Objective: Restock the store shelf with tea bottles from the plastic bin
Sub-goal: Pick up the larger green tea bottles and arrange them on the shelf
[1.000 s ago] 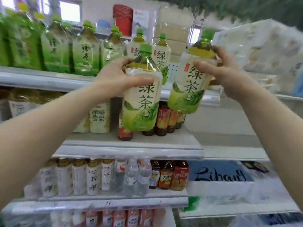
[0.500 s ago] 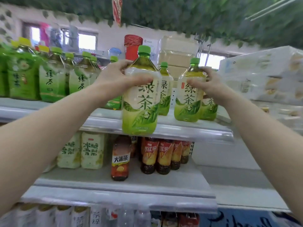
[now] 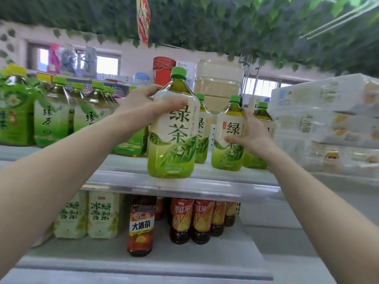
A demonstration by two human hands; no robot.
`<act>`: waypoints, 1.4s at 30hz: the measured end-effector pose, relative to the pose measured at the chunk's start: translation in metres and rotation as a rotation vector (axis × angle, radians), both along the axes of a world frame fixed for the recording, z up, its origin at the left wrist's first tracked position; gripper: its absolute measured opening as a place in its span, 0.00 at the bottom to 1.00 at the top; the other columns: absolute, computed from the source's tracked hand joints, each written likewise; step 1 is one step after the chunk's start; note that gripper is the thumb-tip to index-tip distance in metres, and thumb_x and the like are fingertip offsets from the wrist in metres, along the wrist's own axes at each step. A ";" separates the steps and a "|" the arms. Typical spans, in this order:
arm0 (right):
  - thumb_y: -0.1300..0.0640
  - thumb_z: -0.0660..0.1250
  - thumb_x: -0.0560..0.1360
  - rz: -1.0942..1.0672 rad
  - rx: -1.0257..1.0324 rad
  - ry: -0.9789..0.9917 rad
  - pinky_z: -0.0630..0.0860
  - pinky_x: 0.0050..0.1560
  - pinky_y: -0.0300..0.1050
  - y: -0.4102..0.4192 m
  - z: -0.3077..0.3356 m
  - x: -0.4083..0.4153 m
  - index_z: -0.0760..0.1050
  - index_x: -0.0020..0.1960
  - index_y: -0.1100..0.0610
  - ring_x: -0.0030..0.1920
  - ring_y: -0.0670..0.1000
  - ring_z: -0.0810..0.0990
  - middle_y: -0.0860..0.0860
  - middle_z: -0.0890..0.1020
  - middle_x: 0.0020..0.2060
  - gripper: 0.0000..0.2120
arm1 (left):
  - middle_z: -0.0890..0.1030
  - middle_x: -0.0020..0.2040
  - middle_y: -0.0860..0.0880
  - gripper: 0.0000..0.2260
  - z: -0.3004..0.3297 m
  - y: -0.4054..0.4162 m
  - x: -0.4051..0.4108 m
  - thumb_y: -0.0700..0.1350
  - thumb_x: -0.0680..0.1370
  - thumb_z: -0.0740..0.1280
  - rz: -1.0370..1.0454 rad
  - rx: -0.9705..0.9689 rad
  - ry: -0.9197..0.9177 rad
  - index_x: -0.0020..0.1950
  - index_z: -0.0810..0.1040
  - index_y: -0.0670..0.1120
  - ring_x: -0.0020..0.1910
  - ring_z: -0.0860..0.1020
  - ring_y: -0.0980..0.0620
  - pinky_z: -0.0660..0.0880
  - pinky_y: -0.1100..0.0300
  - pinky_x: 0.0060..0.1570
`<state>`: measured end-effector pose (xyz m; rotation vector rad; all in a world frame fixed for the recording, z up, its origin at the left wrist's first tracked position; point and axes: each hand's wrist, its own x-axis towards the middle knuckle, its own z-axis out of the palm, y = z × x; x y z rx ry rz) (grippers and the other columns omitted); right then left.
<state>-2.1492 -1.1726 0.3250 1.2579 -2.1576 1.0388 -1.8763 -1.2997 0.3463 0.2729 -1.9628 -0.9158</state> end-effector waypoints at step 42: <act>0.42 0.74 0.69 0.059 -0.017 0.005 0.69 0.64 0.49 0.036 -0.008 0.038 0.45 0.78 0.44 0.65 0.51 0.70 0.53 0.67 0.71 0.50 | 0.53 0.80 0.43 0.42 -0.039 -0.031 -0.126 0.46 0.72 0.76 0.507 -0.752 -0.326 0.80 0.54 0.49 0.78 0.53 0.41 0.58 0.46 0.74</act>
